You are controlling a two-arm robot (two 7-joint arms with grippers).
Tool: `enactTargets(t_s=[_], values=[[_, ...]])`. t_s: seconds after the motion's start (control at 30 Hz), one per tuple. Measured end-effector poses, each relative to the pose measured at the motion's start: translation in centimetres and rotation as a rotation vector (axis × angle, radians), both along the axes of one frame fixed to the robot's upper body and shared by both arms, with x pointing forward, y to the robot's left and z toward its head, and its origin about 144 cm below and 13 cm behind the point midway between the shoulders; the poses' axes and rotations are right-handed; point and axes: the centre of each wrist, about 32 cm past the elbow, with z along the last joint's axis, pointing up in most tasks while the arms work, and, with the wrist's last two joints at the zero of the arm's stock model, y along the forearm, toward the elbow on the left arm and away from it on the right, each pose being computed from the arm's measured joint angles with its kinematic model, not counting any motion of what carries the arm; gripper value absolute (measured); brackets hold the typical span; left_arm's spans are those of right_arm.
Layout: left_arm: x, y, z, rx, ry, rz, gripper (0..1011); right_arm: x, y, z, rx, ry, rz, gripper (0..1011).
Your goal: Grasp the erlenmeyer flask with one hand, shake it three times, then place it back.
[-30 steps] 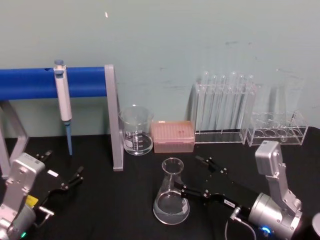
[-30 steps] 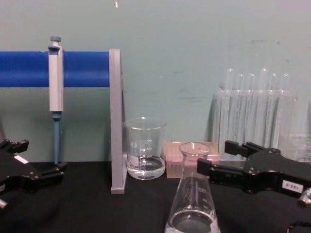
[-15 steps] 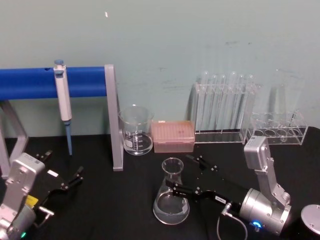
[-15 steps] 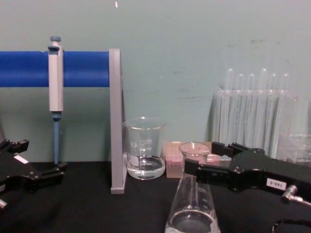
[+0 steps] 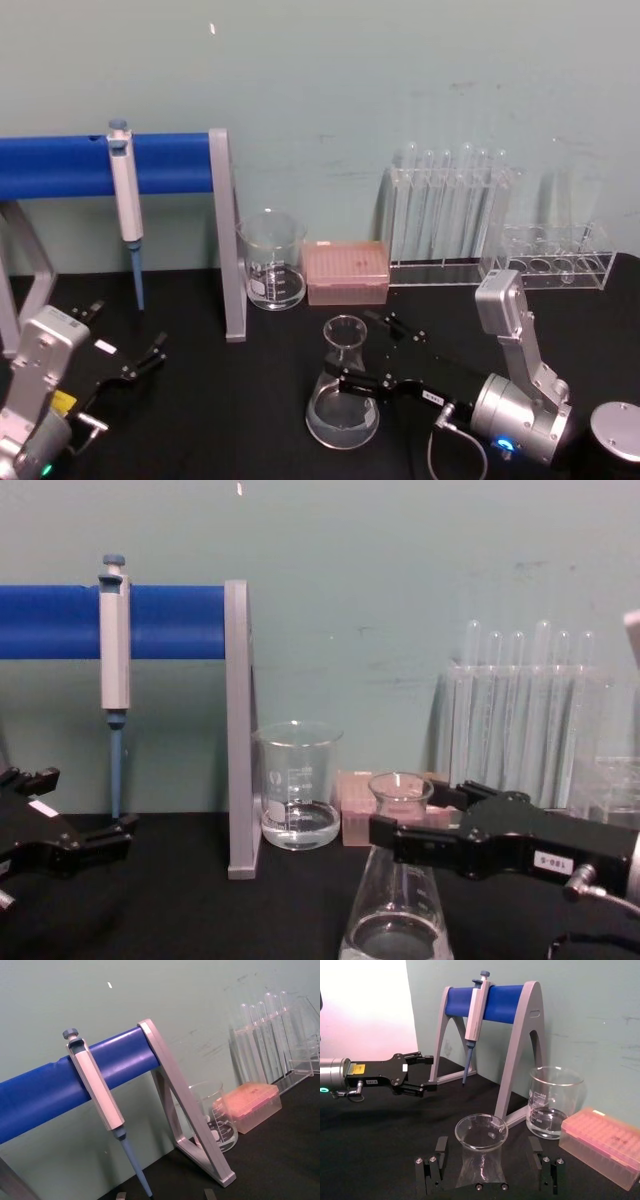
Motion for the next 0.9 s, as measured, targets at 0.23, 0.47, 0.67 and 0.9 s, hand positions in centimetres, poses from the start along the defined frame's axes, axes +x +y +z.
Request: enactTargets(t_s=[0.23, 0.47, 0.67, 0.9], values=[[0.0, 0.0, 0.0, 0.0, 0.0, 0.0, 1001, 0.2, 0.0, -0.06, -0.009, 0.005, 0.005, 1000], [0.0, 0.0, 0.0, 0.0, 0.0, 0.0, 1001, 0.33, 0.03, -0.16, -0.014, 0.008, 0.007, 1000], [0.0, 0.0, 0.0, 0.0, 0.0, 0.0, 1001, 0.4, 0.06, -0.21, -0.015, 0.009, 0.011, 1000], [0.0, 0.0, 0.0, 0.0, 0.0, 0.0, 1001, 0.46, 0.15, -0.28, -0.017, 0.008, 0.019, 1000]])
